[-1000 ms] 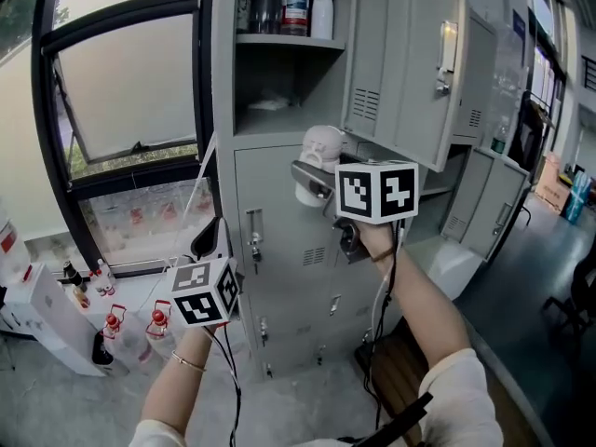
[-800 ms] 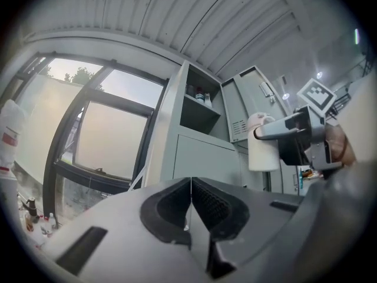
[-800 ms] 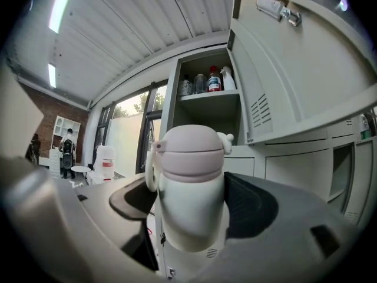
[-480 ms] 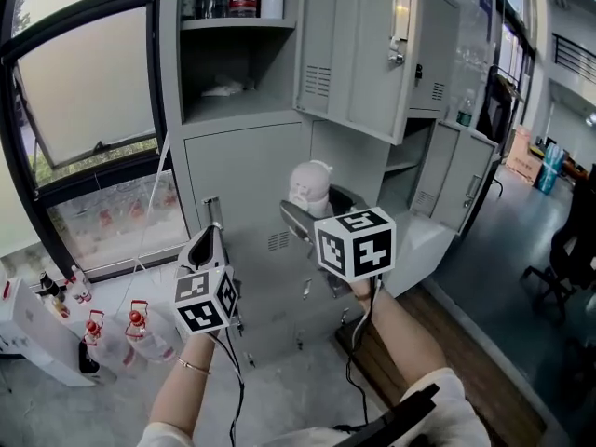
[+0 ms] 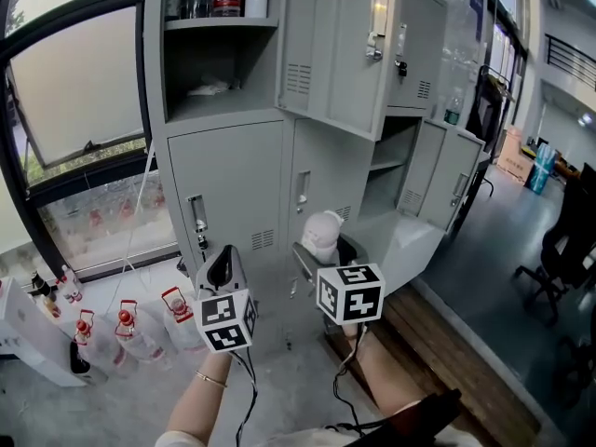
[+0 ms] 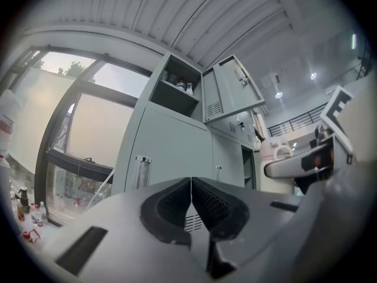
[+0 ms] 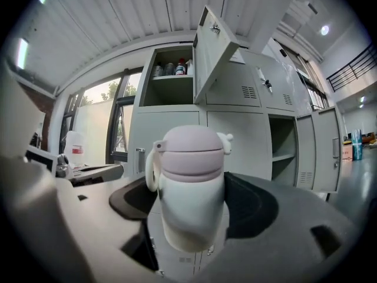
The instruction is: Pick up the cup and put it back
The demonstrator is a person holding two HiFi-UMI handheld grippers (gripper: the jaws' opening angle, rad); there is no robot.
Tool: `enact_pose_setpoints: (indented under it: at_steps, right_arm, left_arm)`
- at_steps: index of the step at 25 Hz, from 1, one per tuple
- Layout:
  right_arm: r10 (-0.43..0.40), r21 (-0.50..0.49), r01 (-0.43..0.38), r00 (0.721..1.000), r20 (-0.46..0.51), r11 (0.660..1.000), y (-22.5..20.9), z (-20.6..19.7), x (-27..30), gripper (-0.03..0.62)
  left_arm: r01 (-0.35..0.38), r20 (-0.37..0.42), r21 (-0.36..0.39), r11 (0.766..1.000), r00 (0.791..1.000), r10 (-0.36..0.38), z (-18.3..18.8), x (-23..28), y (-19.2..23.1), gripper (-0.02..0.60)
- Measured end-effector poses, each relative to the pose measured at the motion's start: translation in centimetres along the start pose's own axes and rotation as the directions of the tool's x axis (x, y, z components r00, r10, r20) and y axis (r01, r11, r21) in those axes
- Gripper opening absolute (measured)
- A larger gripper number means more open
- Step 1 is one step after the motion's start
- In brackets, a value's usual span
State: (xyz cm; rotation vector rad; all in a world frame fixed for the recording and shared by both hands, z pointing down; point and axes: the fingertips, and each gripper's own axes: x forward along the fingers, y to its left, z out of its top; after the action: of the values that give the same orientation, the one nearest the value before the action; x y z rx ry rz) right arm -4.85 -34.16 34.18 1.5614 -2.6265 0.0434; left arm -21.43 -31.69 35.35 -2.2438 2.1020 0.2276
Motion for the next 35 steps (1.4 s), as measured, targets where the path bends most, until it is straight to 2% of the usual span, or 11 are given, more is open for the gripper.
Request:
enact_pose_setpoints:
  at_steps: [4,12,20,25,30,35]
  right_arm:
    - [-0.006,-0.009,0.006,1.000,-0.001,1.000,-1.0,-0.5,-1.1,0.345]
    - [-0.013,0.007,0.013,1.000,0.009,1.000,-2.2,-0.5,-1.9,0.345]
    - [-0.118,0.020,0.118,0.993,0.002,0.993,-5.4,-1.3,-3.7,0.346]
    - [-0.206,0.029,0.206,0.979,0.004,0.978,-7.9,-1.8,-5.5,0.345]
    - [-0.307,0.039,0.308,0.951,-0.011,0.951,-11.2,-2.6,-8.8,0.345]
    - [-0.373,0.041,0.374,0.927,-0.031,0.927,-14.7,-3.4,-11.0,0.347]
  left_arm:
    - [0.010,-0.010,-0.040,0.999,1.000,-0.010,0.0,0.1,-1.4,0.009]
    - [0.013,-0.013,-0.026,1.000,1.000,-0.014,-0.5,0.5,-2.6,0.009]
    - [0.116,-0.022,-0.026,0.993,0.993,-0.116,-1.0,2.5,-5.8,0.009]
    - [0.211,-0.032,-0.035,0.977,0.977,-0.212,-1.9,3.9,-9.3,0.009]
    - [0.318,-0.046,-0.053,0.947,0.946,-0.321,-2.7,4.8,-14.2,0.009]
    - [0.386,-0.052,-0.066,0.920,0.920,-0.390,-3.3,5.5,-18.7,0.009]
